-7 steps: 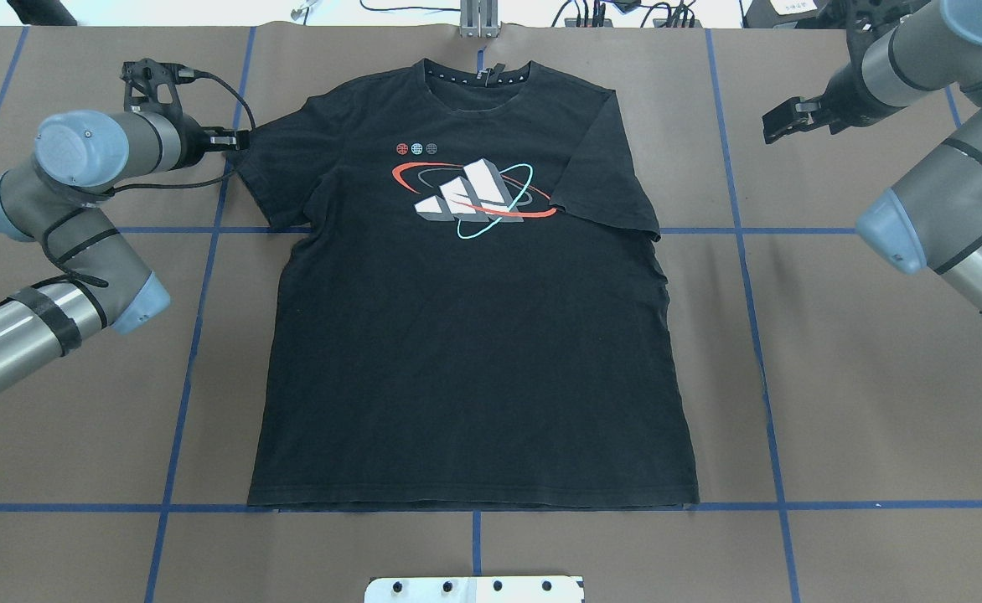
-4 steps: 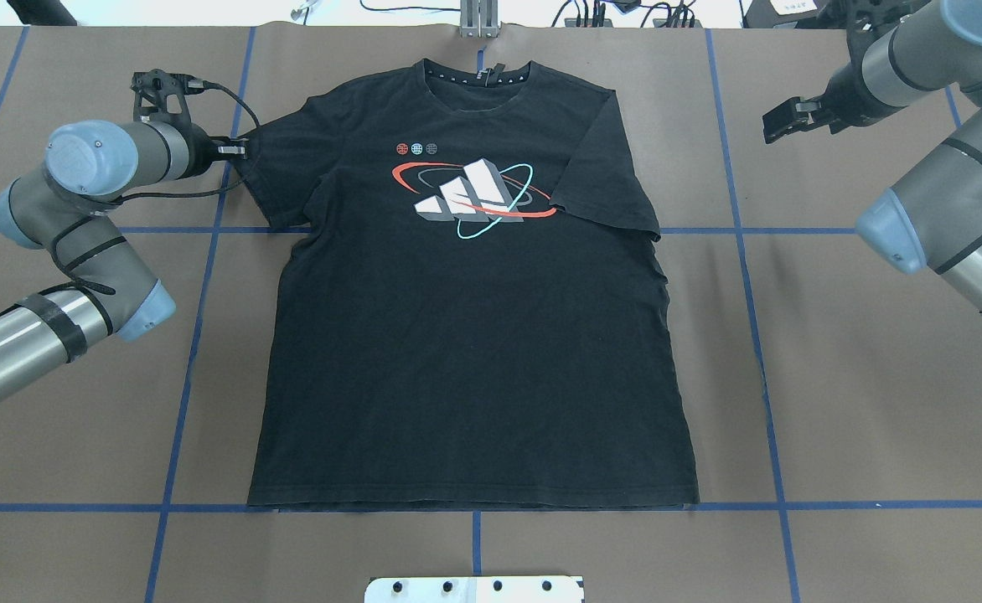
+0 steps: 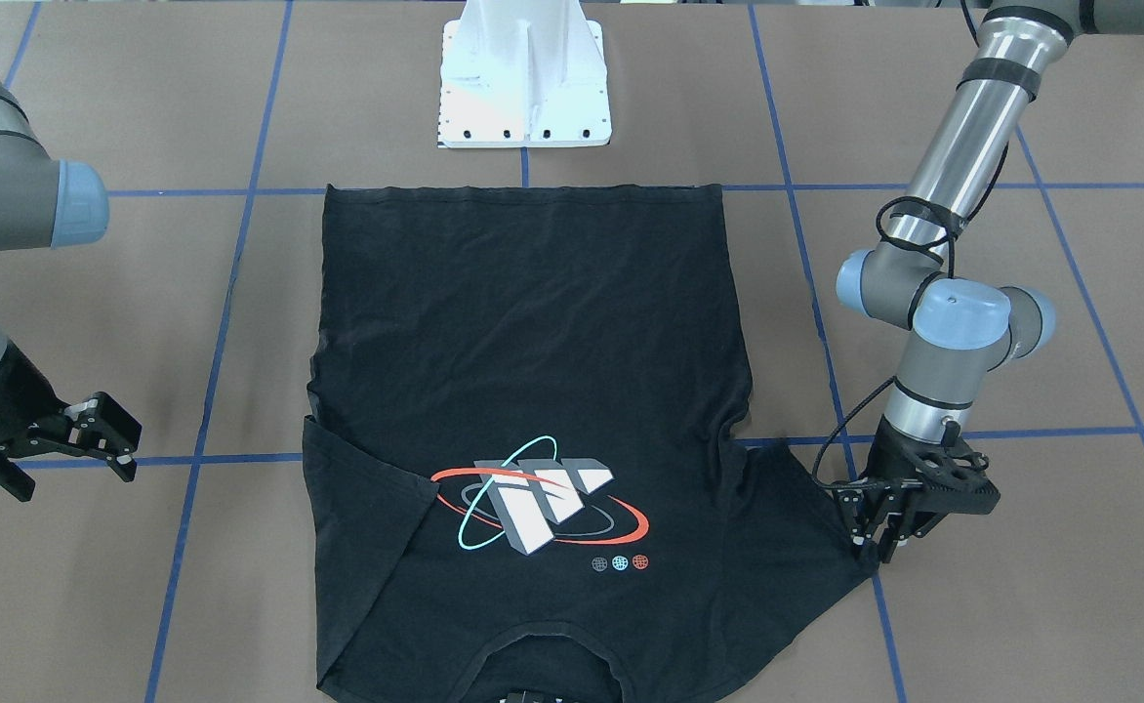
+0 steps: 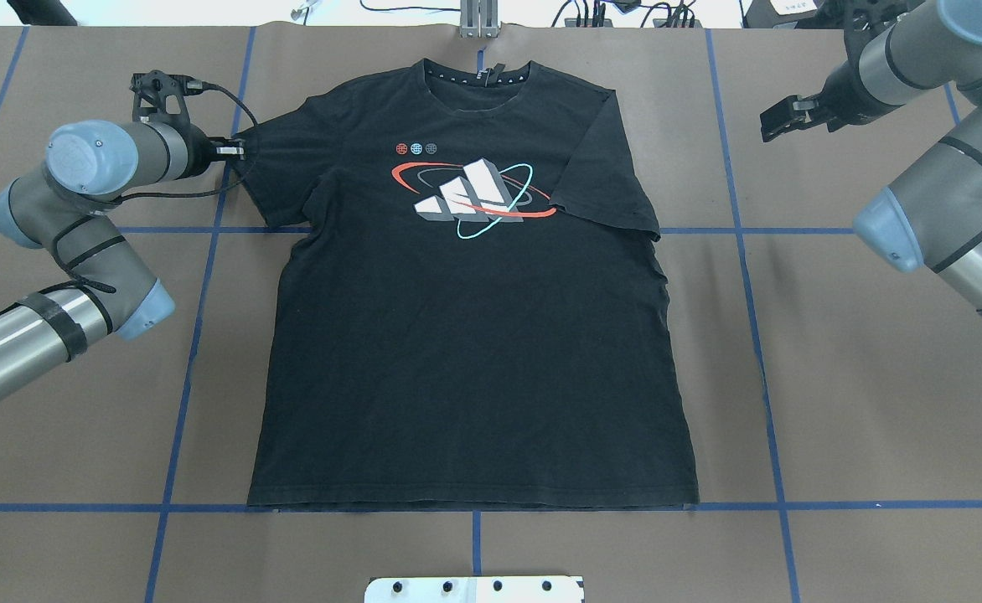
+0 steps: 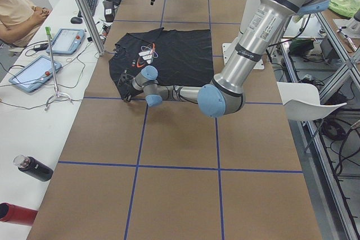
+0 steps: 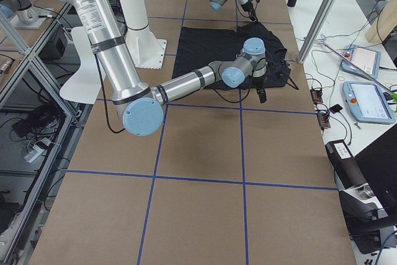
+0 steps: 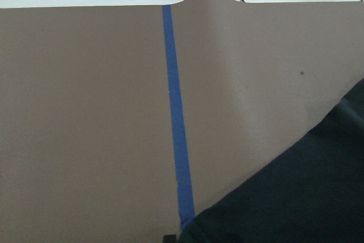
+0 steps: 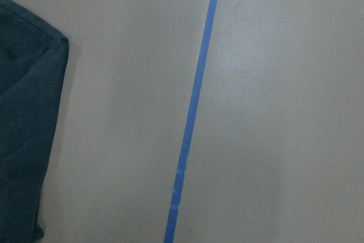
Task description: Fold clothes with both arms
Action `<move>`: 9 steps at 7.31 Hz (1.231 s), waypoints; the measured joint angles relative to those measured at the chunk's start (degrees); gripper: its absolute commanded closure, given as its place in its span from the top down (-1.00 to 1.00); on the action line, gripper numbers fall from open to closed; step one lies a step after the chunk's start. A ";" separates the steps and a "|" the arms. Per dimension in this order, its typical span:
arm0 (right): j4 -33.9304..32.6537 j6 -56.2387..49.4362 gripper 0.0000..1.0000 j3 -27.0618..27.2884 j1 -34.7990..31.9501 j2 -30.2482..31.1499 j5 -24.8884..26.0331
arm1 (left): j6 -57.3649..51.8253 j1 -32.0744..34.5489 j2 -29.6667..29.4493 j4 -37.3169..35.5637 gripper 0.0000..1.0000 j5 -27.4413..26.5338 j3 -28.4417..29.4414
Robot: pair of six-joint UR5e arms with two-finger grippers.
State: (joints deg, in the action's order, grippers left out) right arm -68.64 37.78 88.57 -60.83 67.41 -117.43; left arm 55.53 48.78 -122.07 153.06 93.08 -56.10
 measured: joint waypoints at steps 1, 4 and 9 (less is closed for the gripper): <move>0.00 0.10 0.99 -0.03 0.03 -0.04 0.03 | -0.07 0.20 -0.01 0.02 -0.22 0.12 -0.20; 0.06 0.46 0.99 -0.06 0.12 -0.14 0.15 | -0.45 0.67 0.04 -0.04 -0.22 0.23 -0.38; 0.01 0.56 0.99 -0.15 0.22 -0.17 0.25 | -0.58 0.78 0.06 -0.05 -0.24 0.17 0.12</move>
State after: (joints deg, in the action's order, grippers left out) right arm -68.63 38.34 88.42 -60.60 67.24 -117.19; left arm 54.94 49.56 -122.01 153.02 93.25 -55.98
